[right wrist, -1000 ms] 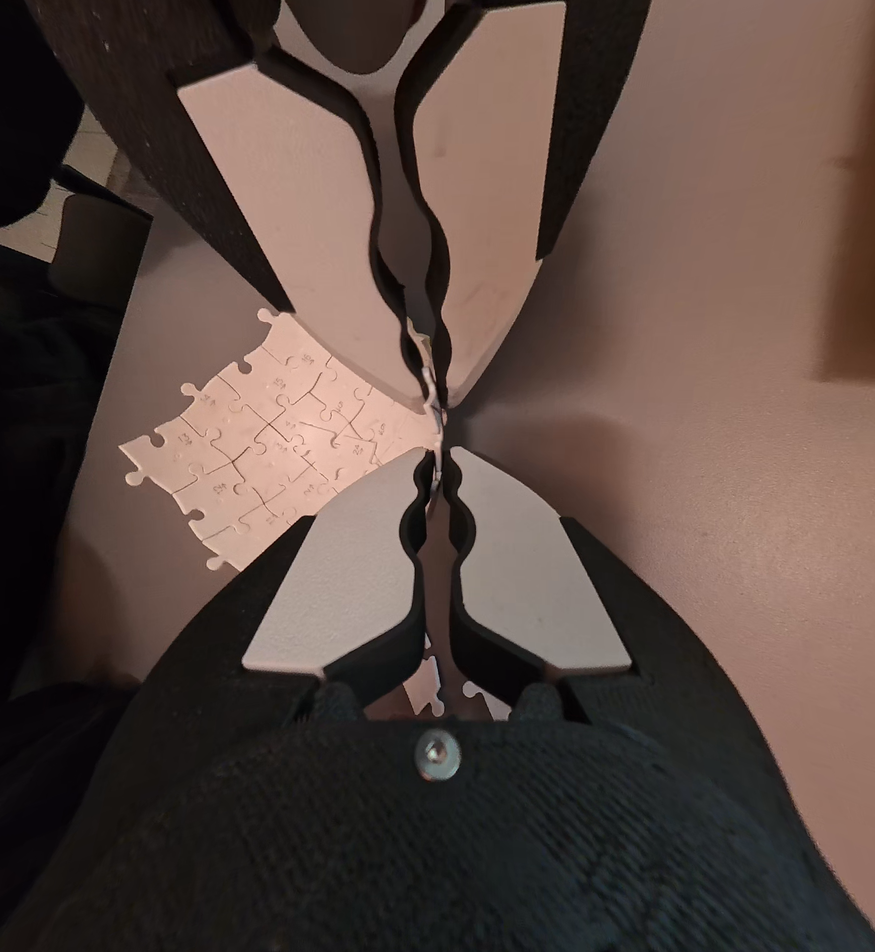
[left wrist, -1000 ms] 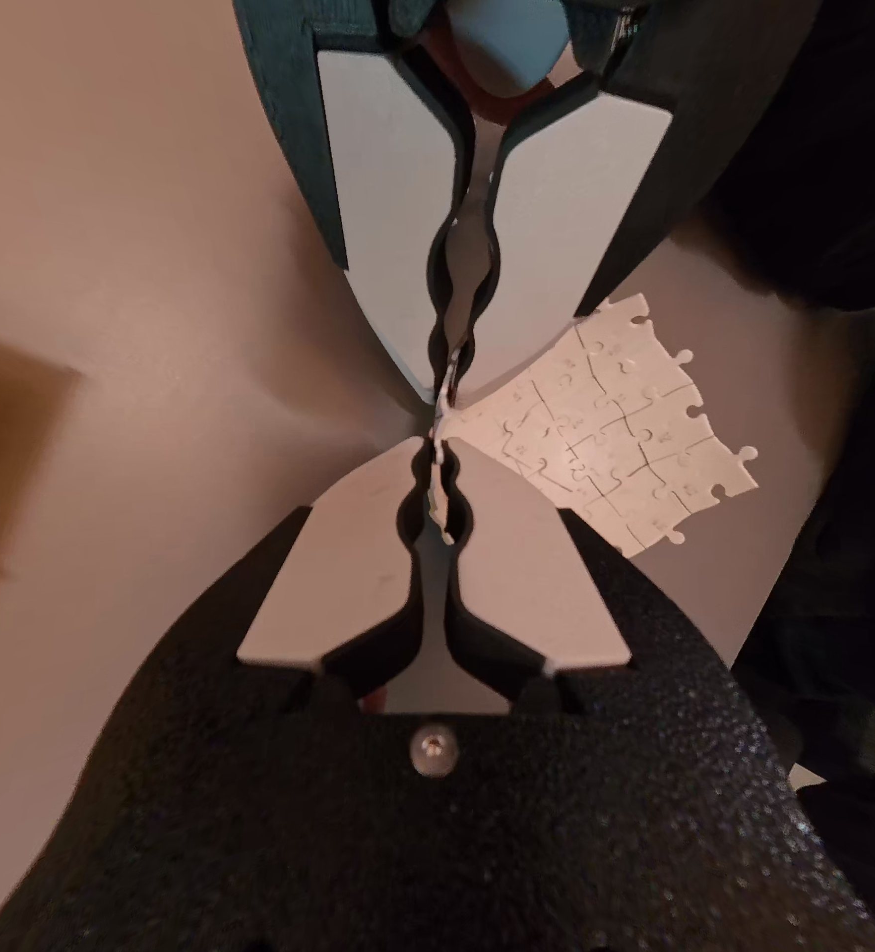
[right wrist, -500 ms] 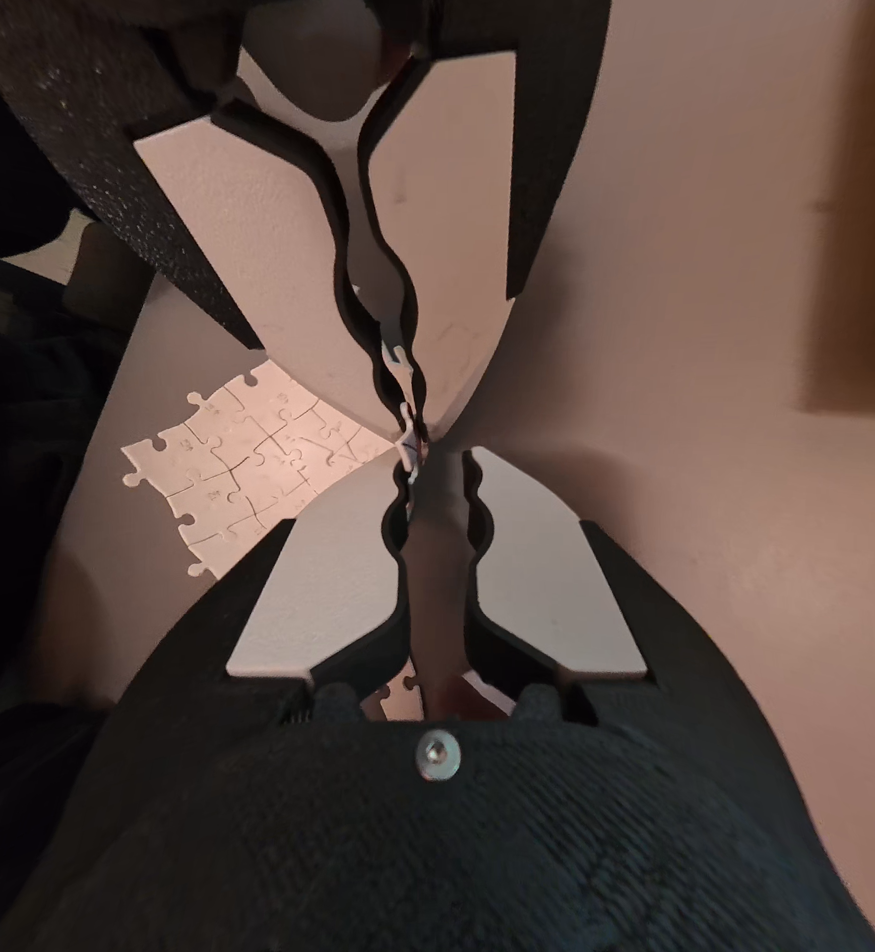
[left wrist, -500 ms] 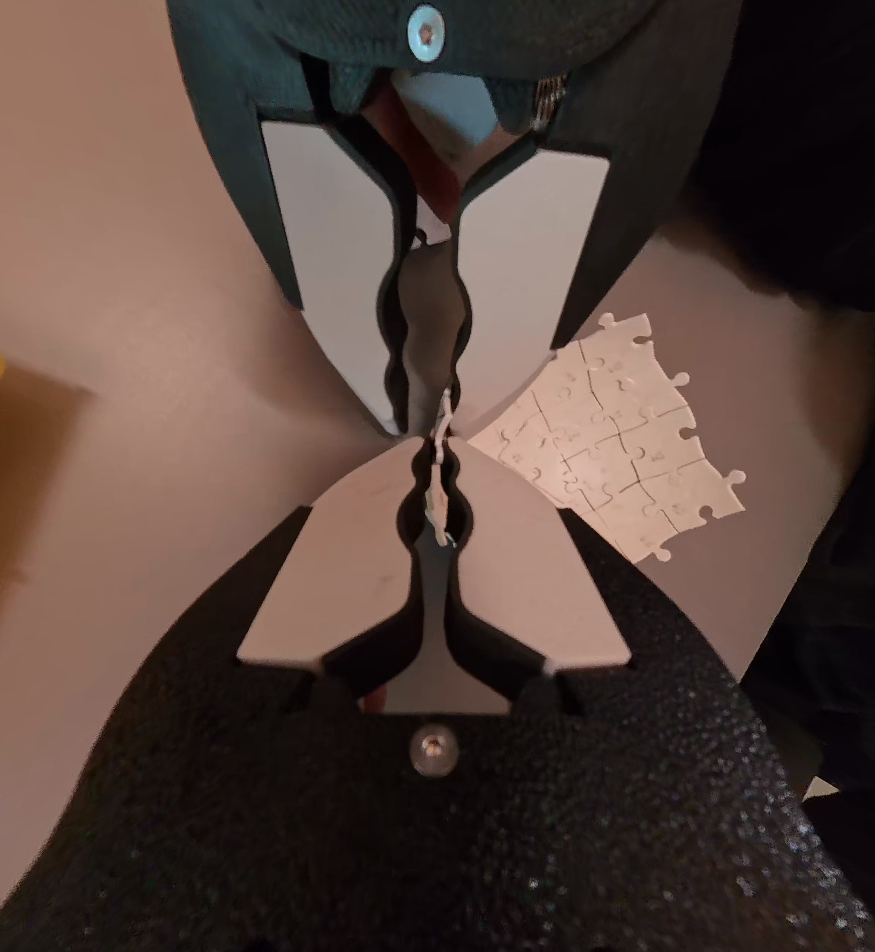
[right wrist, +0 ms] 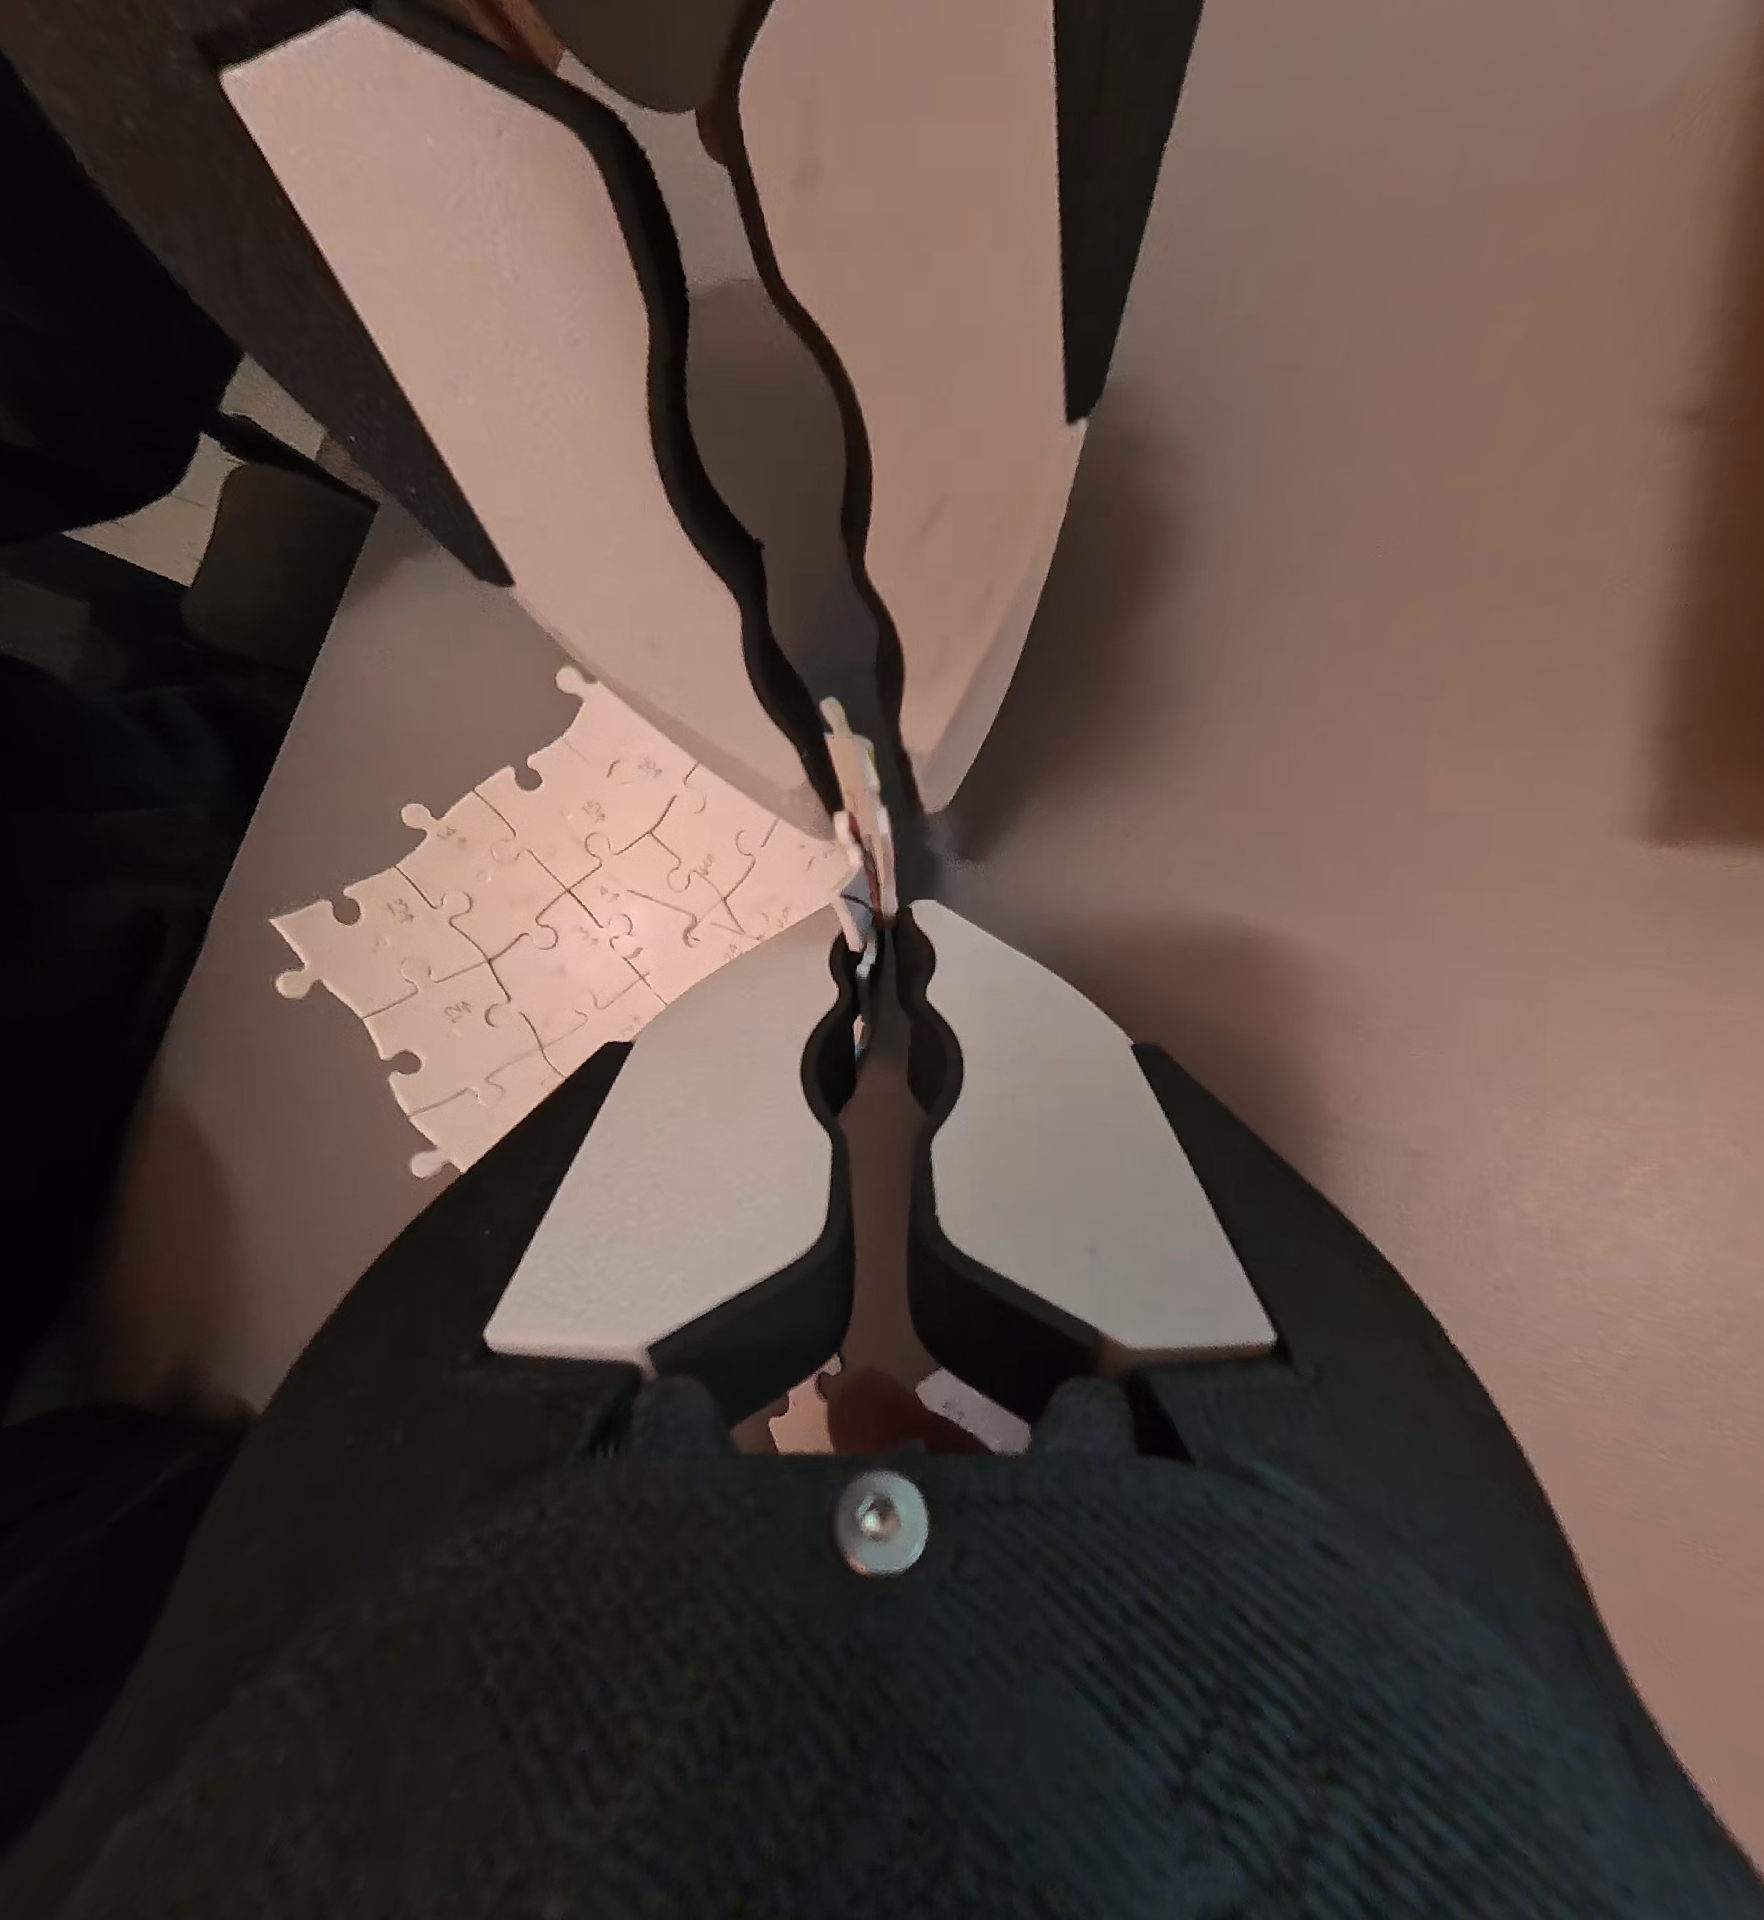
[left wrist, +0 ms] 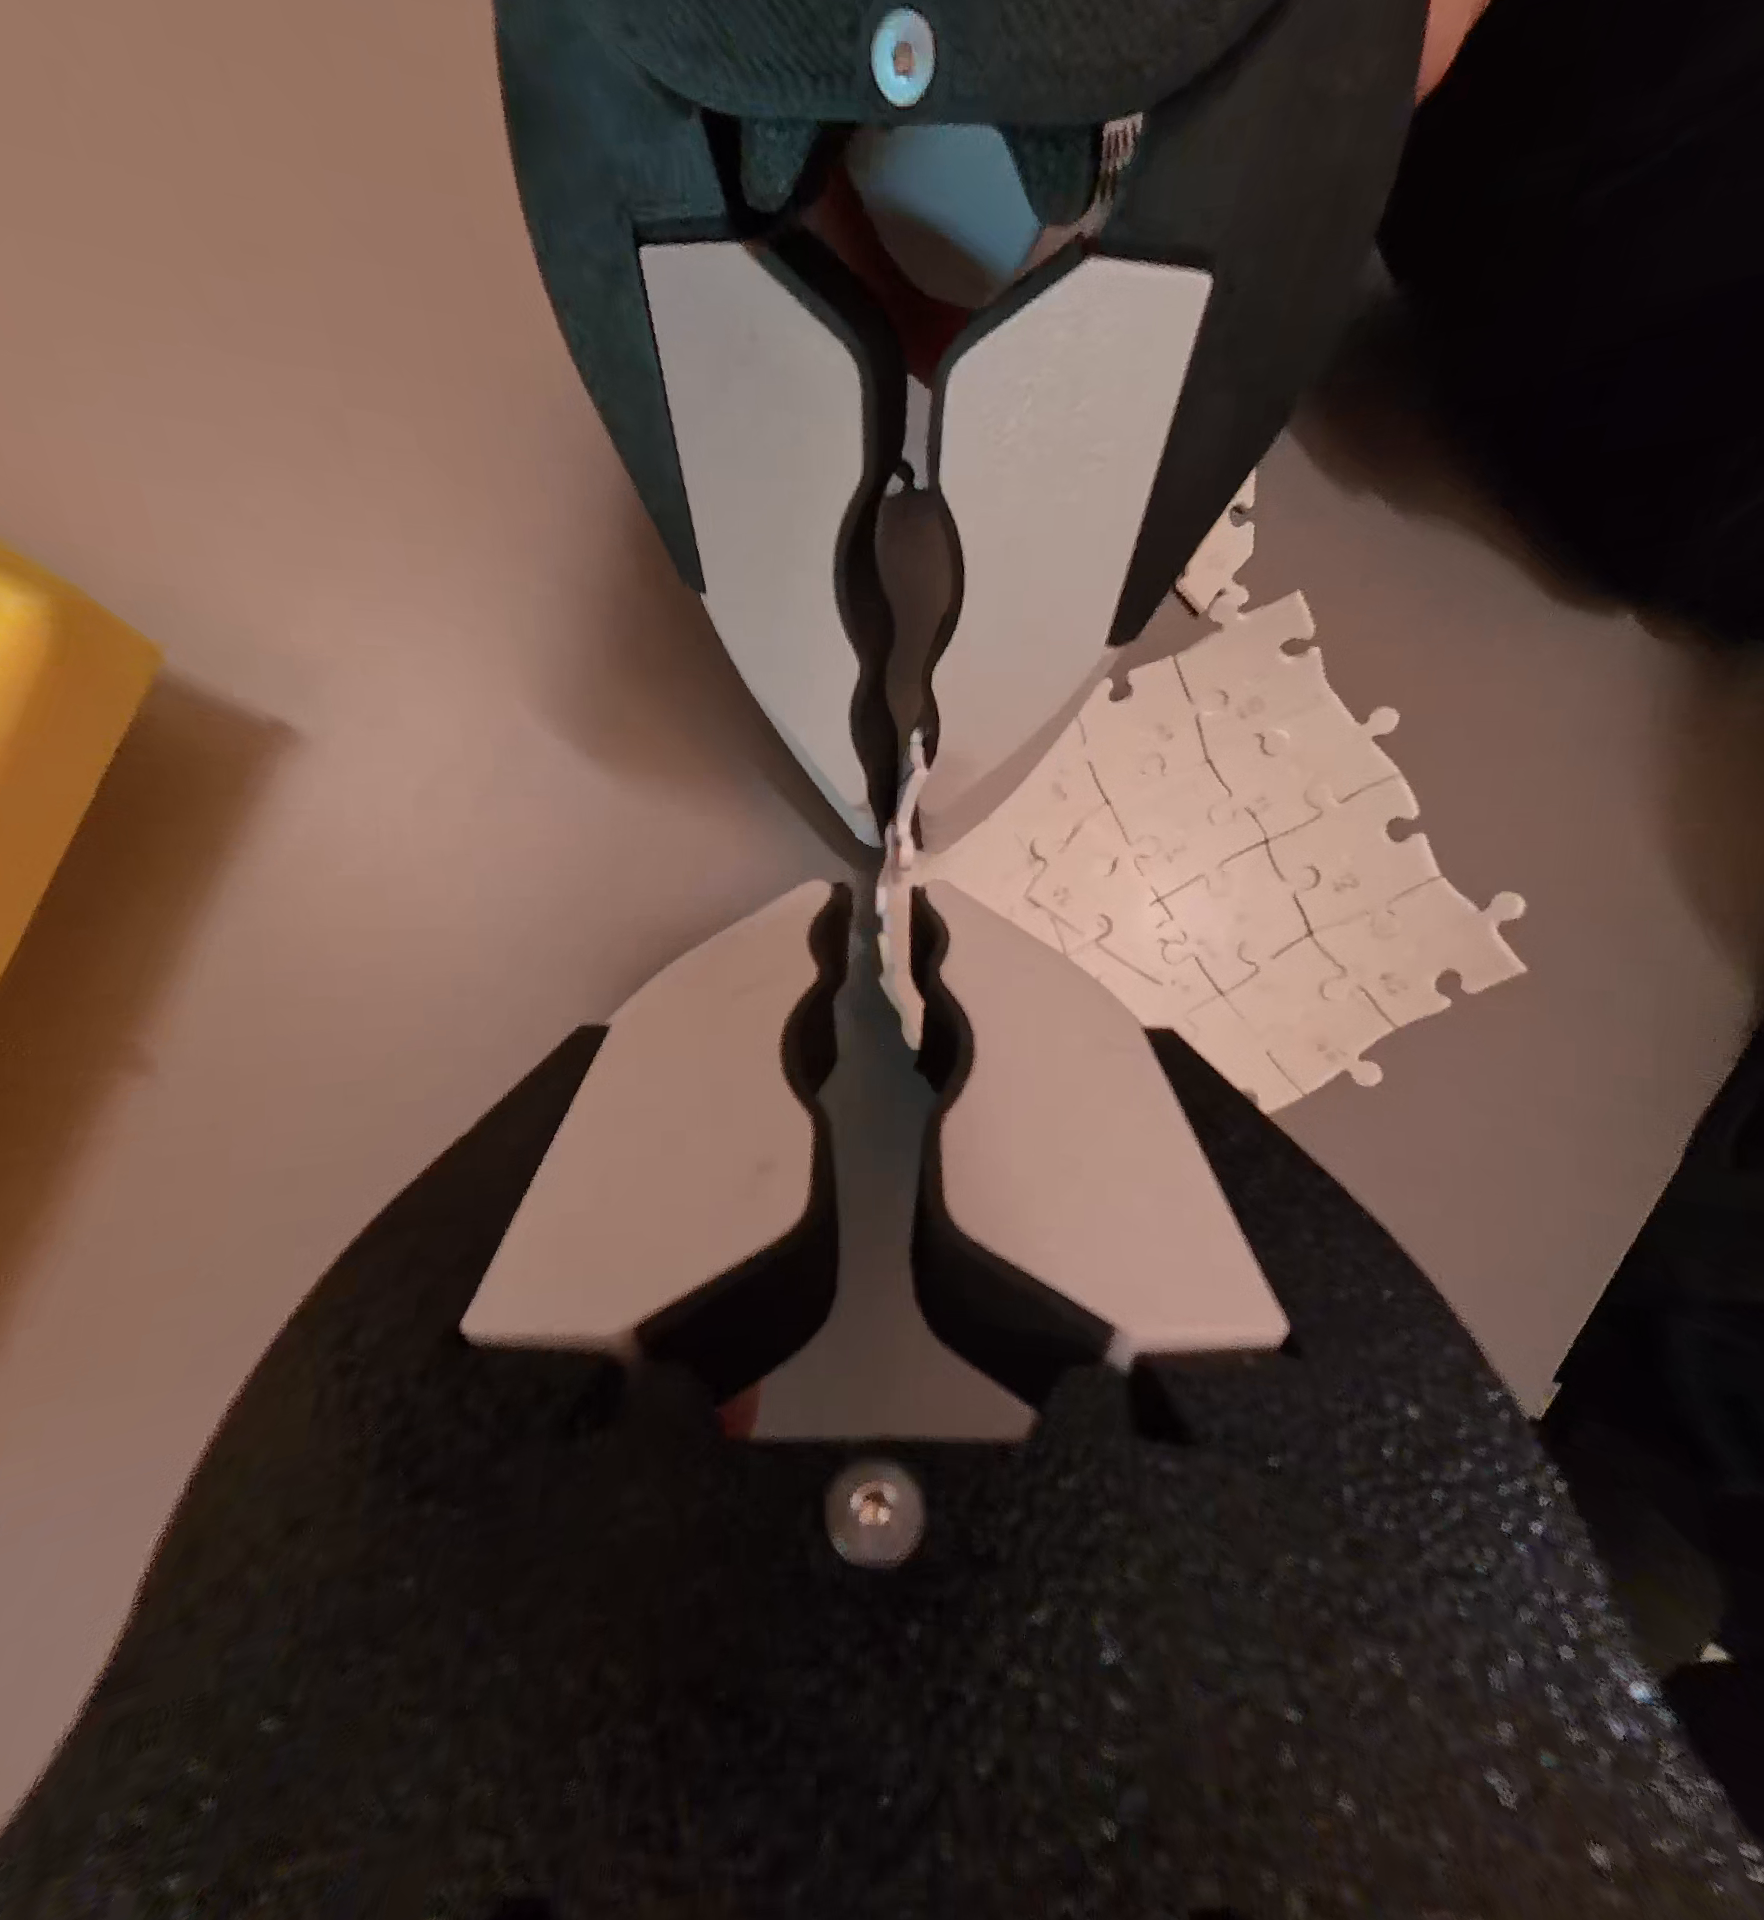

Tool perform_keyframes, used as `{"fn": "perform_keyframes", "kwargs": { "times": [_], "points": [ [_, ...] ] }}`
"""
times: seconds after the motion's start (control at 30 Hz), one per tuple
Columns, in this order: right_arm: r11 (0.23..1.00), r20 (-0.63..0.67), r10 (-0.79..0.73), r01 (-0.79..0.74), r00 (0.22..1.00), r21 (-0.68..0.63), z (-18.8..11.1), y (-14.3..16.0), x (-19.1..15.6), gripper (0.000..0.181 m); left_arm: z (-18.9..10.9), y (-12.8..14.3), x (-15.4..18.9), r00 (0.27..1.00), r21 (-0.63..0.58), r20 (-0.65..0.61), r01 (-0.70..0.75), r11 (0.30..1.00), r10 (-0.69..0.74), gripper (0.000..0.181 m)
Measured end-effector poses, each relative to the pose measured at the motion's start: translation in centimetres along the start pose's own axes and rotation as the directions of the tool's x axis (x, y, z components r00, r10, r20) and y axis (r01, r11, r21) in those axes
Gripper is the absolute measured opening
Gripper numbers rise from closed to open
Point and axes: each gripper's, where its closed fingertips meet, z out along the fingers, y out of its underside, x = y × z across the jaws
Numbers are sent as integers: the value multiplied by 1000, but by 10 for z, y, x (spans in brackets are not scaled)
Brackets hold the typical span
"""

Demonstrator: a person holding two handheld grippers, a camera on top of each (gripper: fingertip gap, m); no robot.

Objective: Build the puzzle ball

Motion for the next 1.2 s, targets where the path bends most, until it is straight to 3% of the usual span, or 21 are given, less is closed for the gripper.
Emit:
{"fn": "perform_keyframes", "kwargs": {
  "times": [0.3,0.83,1.03,1.2],
  "points": [
    [1000,-9,-13,13,1000,1,-1,0,0,5,11,0,0,995,-54,25,-90,994,92,3],
    [998,-63,-51,54,997,34,-12,0,5,13,7,-9,1,995,-26,39,-85,996,86,2],
    [990,-85,-139,140,987,4,-11,0,3,8,7,-7,1,994,-40,55,-88,995,90,2],
    [992,-80,-126,127,989,0,-8,-2,2,3,6,-4,1,995,-50,52,-85,995,87,3]
  ]
}}
